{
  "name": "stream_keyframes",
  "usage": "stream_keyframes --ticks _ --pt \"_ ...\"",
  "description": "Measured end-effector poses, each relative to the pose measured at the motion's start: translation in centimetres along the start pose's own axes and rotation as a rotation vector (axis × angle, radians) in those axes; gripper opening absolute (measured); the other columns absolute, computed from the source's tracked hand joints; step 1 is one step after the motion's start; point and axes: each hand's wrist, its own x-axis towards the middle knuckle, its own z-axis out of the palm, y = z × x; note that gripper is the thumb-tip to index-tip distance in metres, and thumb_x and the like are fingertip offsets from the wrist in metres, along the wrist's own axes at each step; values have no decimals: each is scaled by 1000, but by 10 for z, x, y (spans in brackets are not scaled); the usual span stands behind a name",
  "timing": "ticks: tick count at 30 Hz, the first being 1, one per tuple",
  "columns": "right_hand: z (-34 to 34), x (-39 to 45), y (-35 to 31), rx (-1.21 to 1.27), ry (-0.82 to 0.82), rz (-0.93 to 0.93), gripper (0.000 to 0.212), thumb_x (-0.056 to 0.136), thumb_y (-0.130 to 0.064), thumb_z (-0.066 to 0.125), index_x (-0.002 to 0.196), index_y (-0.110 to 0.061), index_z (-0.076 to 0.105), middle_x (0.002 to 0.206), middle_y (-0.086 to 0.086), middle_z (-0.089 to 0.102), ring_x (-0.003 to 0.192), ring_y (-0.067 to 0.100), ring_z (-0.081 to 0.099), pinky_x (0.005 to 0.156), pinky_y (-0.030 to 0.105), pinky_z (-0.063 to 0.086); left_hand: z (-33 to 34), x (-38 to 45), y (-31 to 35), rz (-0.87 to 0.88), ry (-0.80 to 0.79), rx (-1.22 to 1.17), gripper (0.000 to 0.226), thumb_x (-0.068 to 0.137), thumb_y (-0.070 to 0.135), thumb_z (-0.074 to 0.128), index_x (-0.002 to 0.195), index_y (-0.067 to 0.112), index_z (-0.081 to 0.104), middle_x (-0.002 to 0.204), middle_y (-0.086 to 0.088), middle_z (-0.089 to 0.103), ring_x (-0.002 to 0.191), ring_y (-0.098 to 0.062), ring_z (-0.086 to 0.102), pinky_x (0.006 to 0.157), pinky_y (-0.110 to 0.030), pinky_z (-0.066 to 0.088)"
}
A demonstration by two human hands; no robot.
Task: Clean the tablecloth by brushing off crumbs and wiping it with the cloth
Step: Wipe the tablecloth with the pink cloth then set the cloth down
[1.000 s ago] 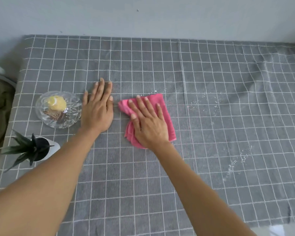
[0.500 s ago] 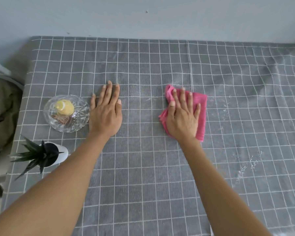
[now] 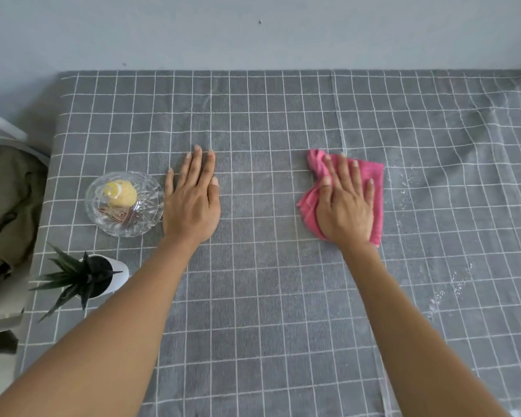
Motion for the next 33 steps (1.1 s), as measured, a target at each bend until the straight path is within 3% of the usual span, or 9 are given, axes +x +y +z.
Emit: stream_keyframes --ticks 5,12,16,21,26,29,33 --pt "1 2 -18 53 0 139 50 102 -44 6 152 -38 3 161 -10 -4 147 15 -12 117 46 -13 0 0 1 -11 5 3 53 101 35 11 153 25 3 160 4 -1 147 -11 -3 120 -44 0" --pt "26 -32 -92 42 -85 -231 50 103 -44 8 152 -39 8 161 -11 -4 147 13 -13 117 46 -14 -1 0 3 -20 12 -13 52 103 33 17 153 26 4 160 5 0 147 -11 -2 120 -43 -1" --pt "18 -23 -70 34 -67 -295 50 102 -44 8 152 -38 13 161 -12 2 148 11 -6 118 42 -12 -1 0 2 -8 8 -21 52 103 32 18 153 25 6 160 4 1 147 -11 -1 119 -43 -2" --pt "3 2 -16 -49 -27 -97 50 102 -47 3 151 -41 1 159 -13 -5 146 12 -12 119 46 -9 -1 1 0 3 -4 -19 52 102 34 12 152 27 2 160 4 -1 147 -11 -3 119 -42 -4" --pt "-1 9 -4 30 10 52 49 103 -40 11 152 -37 8 161 -11 1 148 13 -9 119 46 -10 -1 1 0 -8 0 -15 52 102 33 15 152 26 1 160 4 -1 147 -12 -2 120 -44 -2" --pt "3 2 -22 48 -15 49 50 102 -43 8 152 -38 4 161 -11 -5 147 13 -13 118 47 -11 -1 1 1 -9 6 -1 53 101 33 13 153 26 1 160 4 -1 147 -12 -2 120 -44 -1" --pt "15 -25 -70 36 -115 -139 51 101 -45 3 152 -38 -1 158 -12 -14 144 11 -20 117 46 -14 0 2 2 -21 -3 1 54 101 34 14 153 26 2 160 4 -1 148 -12 -2 120 -45 0"
